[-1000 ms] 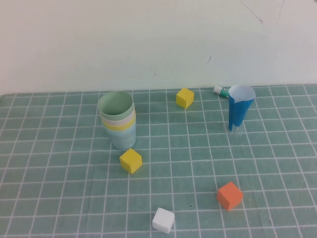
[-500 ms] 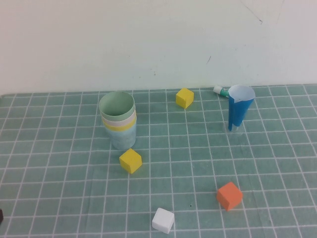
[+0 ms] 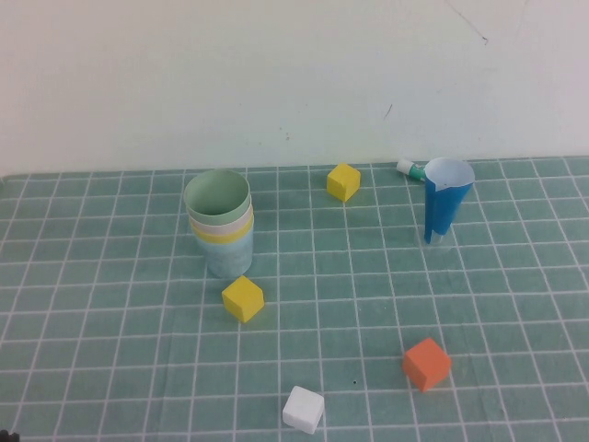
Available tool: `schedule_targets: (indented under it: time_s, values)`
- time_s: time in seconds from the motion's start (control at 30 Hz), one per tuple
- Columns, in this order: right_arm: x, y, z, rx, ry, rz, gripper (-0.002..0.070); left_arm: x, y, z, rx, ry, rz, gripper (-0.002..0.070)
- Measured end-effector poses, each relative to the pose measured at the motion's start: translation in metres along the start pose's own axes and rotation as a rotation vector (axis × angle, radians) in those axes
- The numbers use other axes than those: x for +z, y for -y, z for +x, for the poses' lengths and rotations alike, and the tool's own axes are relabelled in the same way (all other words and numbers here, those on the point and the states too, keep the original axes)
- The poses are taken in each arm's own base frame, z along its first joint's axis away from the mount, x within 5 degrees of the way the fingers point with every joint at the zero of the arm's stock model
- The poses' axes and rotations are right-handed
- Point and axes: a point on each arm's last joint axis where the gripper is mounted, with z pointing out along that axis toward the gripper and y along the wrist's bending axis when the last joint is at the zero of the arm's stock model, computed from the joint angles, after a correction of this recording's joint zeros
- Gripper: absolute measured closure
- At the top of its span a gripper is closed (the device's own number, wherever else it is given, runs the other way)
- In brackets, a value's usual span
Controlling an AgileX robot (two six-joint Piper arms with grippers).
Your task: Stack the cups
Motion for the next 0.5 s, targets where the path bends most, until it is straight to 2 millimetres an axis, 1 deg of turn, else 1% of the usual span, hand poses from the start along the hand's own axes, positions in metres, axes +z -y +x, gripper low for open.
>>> schedule_targets:
  time_s: [0.2, 0.43, 0.5]
  values:
    - [0.0, 0.0, 0.0, 0.005, -0.002, -0.002, 0.0678, 0.001, 0.0, 0.003, 0.0, -0.011, -0.001, 0.0676]
    - [0.0, 0.0, 0.0, 0.005, -0.002, -0.002, 0.0678, 0.007, 0.0, 0.023, 0.02, -0.034, -0.012, 0.0676]
    - [0.0, 0.0, 0.0, 0.005, -0.002, -0.002, 0.0678, 0.006, 0.0, 0.028, 0.02, -0.011, -0.013, 0.0676]
